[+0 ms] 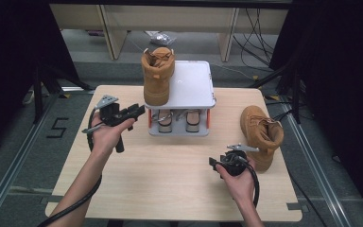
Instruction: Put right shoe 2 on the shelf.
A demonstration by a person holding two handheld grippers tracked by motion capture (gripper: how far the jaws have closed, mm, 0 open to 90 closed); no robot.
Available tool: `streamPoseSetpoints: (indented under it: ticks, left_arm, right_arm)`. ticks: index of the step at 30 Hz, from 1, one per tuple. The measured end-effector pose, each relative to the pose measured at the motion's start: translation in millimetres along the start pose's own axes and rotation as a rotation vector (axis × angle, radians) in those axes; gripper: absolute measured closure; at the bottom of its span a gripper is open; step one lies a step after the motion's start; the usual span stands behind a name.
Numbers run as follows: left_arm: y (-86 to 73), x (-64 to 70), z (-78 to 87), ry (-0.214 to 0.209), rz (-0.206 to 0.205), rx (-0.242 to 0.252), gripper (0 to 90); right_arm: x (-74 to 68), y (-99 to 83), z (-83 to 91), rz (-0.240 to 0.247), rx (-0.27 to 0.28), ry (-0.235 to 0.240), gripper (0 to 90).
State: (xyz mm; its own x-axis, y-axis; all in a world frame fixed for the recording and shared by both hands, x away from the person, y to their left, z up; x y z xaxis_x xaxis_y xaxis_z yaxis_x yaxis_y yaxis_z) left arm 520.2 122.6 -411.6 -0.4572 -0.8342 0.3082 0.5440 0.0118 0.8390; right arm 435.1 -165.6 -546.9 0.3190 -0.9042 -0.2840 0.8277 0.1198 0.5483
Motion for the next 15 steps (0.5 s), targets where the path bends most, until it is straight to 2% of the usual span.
streamPoseSetpoints:
  ticks: [1,2,4,5,6,7,8,9,10,11,12,13,15]
  left_arm:
    - [-4.6,-4.3,1.8,0.012,0.001,0.001,59.3]
    - [-7.9,-7.1,2.8,0.018,0.000,-0.001,56.6]
    - [-18.6,-15.5,5.1,0.028,0.016,-0.009,52.6]
    - [-23.2,-19.9,5.9,0.035,0.025,-0.011,51.6]
    - [-28.2,-24.8,6.9,0.045,0.029,-0.015,50.6]
    - [-33.1,-29.7,7.8,0.058,0.034,-0.019,49.7]
    - [-38.0,-34.1,8.5,0.066,0.045,-0.018,48.3]
    - [-43.5,-38.3,9.4,0.075,0.054,-0.022,47.1]
    - [-49.1,-41.9,9.8,0.081,0.065,-0.025,45.6]
    - [-54.9,-44.9,10.2,0.084,0.080,-0.028,44.3]
    - [-59.5,-46.4,10.7,0.078,0.094,-0.030,43.4]
    - [-66.3,-47.8,11.8,0.065,0.132,-0.023,43.3]
    - [-76.3,-49.2,13.0,0.074,0.136,-0.020,43.3]
  right_arm:
    - [2.7,1.1,1.1,0.018,0.000,-0.012,47.6]
    - [2.1,1.5,2.8,-0.012,-0.008,-0.009,47.6]
    - [6.7,5.9,4.9,-0.009,0.005,-0.019,47.7]
    - [6.5,6.8,6.7,-0.028,-0.001,-0.010,47.8]
    - [10.1,10.1,7.0,-0.013,0.011,-0.024,47.9]
    - [10.5,12.5,8.7,-0.003,0.019,-0.007,48.1]
    - [9.7,13.3,10.5,-0.026,0.016,-0.005,48.3]
    - [14.7,16.3,12.4,0.017,0.028,-0.023,48.4]
    - [14.6,16.6,13.0,0.001,0.025,-0.015,48.5]
    - [13.8,16.6,14.2,-0.026,0.018,-0.014,48.7]
    - [14.9,16.6,15.5,-0.026,0.010,-0.016,48.8]
    - [15.0,16.7,17.7,-0.027,0.006,-0.014,48.9]
    - [16.5,19.2,20.4,-0.018,0.008,-0.021,49.0]
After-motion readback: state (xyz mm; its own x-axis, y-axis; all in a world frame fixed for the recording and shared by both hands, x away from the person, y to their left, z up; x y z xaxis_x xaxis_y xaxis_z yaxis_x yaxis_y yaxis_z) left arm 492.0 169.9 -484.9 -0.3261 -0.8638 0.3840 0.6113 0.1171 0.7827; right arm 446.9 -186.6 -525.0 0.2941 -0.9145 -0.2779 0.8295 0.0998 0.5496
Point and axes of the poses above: each handheld gripper's, and its own axes: z roughly backward along the jaws, y roughly out of its top, x roughly to its right, the point moved 10 cm from there along -z, roughly forward along the jaws, and after that the axes turned 11 degrees about -x, right-handed, at the moved point
